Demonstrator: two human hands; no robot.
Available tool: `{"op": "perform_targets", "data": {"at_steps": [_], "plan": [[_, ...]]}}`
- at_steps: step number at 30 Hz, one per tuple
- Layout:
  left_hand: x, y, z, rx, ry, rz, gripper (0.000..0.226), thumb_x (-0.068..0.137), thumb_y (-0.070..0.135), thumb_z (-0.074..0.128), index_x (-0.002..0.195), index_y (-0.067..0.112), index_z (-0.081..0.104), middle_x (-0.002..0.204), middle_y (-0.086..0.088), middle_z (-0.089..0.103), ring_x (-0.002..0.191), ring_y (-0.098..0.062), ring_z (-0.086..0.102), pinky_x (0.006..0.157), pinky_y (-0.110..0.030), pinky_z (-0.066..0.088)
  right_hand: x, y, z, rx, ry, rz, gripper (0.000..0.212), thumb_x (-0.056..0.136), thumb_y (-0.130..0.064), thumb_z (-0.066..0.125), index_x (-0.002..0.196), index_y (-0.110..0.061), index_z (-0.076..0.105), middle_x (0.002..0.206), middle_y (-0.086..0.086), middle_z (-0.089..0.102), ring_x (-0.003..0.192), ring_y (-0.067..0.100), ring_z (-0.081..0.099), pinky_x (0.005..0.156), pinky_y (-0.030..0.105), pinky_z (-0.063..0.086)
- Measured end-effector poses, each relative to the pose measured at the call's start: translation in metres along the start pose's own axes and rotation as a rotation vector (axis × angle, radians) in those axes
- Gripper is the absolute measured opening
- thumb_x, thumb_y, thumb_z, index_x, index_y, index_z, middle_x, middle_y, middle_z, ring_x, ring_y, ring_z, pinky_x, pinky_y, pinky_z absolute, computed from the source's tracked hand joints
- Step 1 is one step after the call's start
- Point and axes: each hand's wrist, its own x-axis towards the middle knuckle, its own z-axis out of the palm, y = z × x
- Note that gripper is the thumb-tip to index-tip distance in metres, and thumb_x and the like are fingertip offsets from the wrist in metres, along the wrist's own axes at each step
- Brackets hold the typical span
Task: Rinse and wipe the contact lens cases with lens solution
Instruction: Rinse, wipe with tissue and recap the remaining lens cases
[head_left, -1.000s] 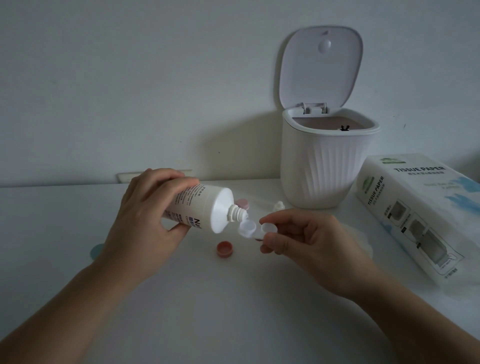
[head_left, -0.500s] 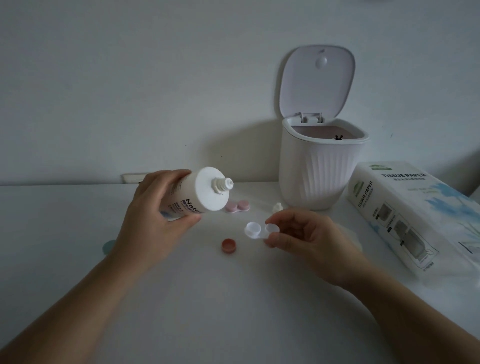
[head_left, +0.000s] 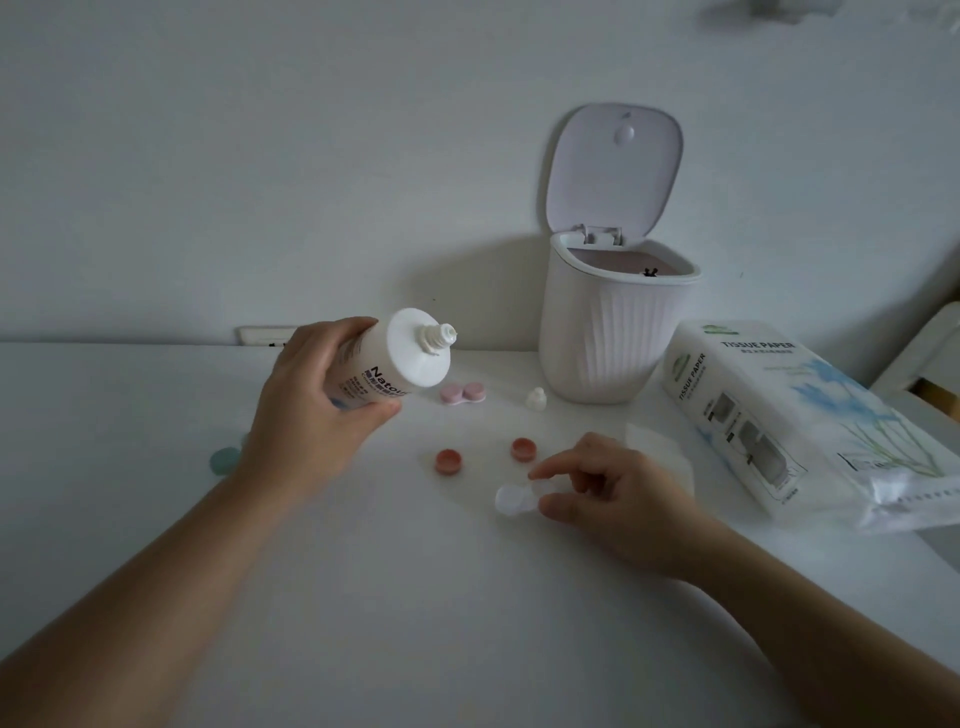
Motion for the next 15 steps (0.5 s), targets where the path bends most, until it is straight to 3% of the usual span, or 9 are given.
{"op": "perform_targets", "data": {"at_steps": [3,7,9,15], "plan": [[0.0003,-0.0018,0.001,-0.003,0.006,0.01,0.068,0.067,0.009,0.089,0.124,0.031,0.059,0.12,0.014,0.059,0.115,-0.013,0.058,0.091,-0.017,0.043,-0.0015,0.0,0.001,-0.023,-0.008,0.006,0.026,0.078,-0.047,0.077,0.089,-0.066,0.064,0.082,-0.018,0.054,0.078,0.004,0.05,0.076,0.022,0.04],[-0.0001,-0.0026,0.0018,0.003,-0.007,0.014,0.068,0.067,0.009,0.09,0.125,0.027,0.06,0.12,0.011,0.06,0.114,-0.013,0.058,0.093,-0.024,0.046,-0.0011,-0.003,0.0027,-0.064,-0.022,-0.005,0.019,0.082,-0.044,0.077,0.09,-0.058,0.066,0.083,-0.009,0.054,0.083,0.007,0.051,0.083,0.026,0.04],[0.0003,-0.0033,0.0022,0.008,-0.006,0.015,0.068,0.067,0.009,0.09,0.125,0.027,0.06,0.119,0.011,0.059,0.113,-0.012,0.058,0.092,-0.018,0.043,-0.0004,-0.0042,0.0032,-0.094,-0.038,0.0,0.018,0.084,-0.044,0.075,0.098,-0.053,0.069,0.085,-0.008,0.055,0.087,0.009,0.051,0.087,0.028,0.041],[0.0003,-0.0049,0.0021,0.009,-0.012,0.018,0.068,0.067,0.009,0.09,0.125,0.028,0.06,0.119,0.013,0.059,0.113,-0.011,0.057,0.09,-0.018,0.043,0.0006,-0.0065,0.004,-0.148,-0.032,0.008,0.035,0.085,-0.044,0.074,0.119,-0.049,0.066,0.086,-0.011,0.055,0.083,0.003,0.047,0.087,0.026,0.04]]}}
